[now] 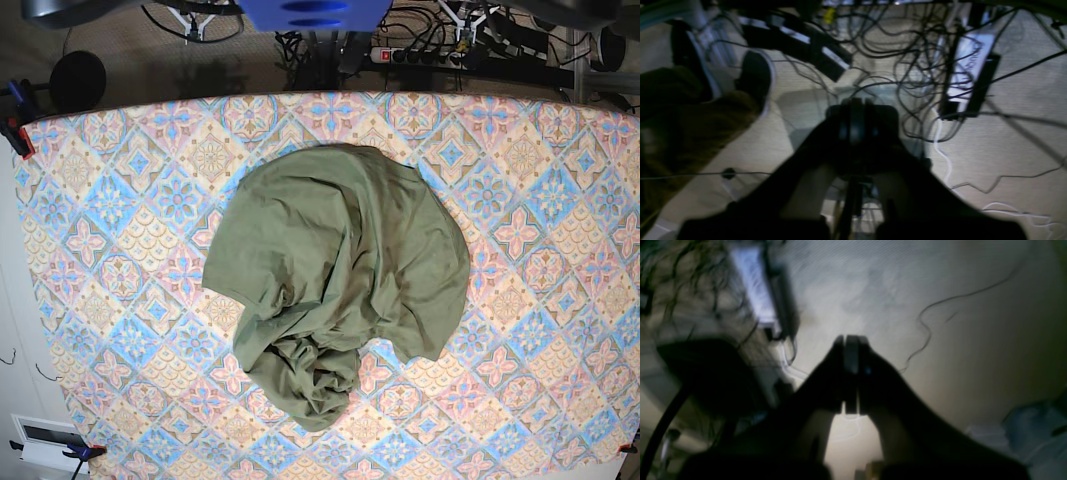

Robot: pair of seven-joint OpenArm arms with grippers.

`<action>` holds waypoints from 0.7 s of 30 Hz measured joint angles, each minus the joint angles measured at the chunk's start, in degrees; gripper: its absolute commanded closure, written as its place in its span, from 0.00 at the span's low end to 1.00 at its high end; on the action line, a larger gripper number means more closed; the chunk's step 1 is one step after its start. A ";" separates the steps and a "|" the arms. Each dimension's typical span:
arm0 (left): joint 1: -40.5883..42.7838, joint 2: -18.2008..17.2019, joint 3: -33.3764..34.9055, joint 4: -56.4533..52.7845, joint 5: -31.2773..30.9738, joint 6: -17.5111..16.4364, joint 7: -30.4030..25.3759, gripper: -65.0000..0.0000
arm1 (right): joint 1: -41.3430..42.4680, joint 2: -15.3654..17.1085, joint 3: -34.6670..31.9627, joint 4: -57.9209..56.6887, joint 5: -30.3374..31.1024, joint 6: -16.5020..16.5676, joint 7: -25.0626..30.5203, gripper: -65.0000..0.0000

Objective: Layout the t-shirt on the table in an organized manner, then fold the t-shirt properly

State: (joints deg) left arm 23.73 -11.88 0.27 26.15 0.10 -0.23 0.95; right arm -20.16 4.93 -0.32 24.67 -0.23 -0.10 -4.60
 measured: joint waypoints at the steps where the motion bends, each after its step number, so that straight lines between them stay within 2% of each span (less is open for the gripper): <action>1: 1.18 -0.39 0.31 1.60 -0.04 0.00 -0.66 1.00 | -0.85 -0.24 -0.02 2.19 0.02 0.07 -0.55 1.00; 6: 7.58 -3.21 7.41 10.78 -0.52 -0.28 -0.44 1.00 | -8.13 -2.19 -0.02 12.90 0.13 1.42 -3.23 1.00; 9: 12.76 -5.31 8.79 17.92 -0.42 -0.20 -0.55 1.00 | -12.92 -1.07 0.28 18.82 0.11 0.85 -5.09 1.00; 12: 18.14 -7.06 8.83 26.05 -0.44 0.02 -0.37 1.00 | -17.14 -0.59 0.44 25.79 0.15 0.28 -4.13 1.00; 15: 22.27 -8.44 8.92 34.51 -0.44 -0.02 -0.50 1.00 | -20.59 0.24 0.22 32.98 0.28 1.49 -3.80 1.00; 17: 24.46 -9.31 8.87 39.65 -0.72 0.04 -0.44 1.00 | -22.71 1.27 0.09 37.29 0.24 1.16 -4.66 1.00; 21: 29.49 -12.28 8.87 49.22 -5.22 -0.02 0.00 1.00 | -27.52 3.34 1.57 46.12 0.26 0.83 -4.42 1.00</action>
State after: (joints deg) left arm 53.21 -24.16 9.15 75.37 -5.13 -0.25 0.95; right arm -47.68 8.27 1.26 70.78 0.03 0.73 -9.02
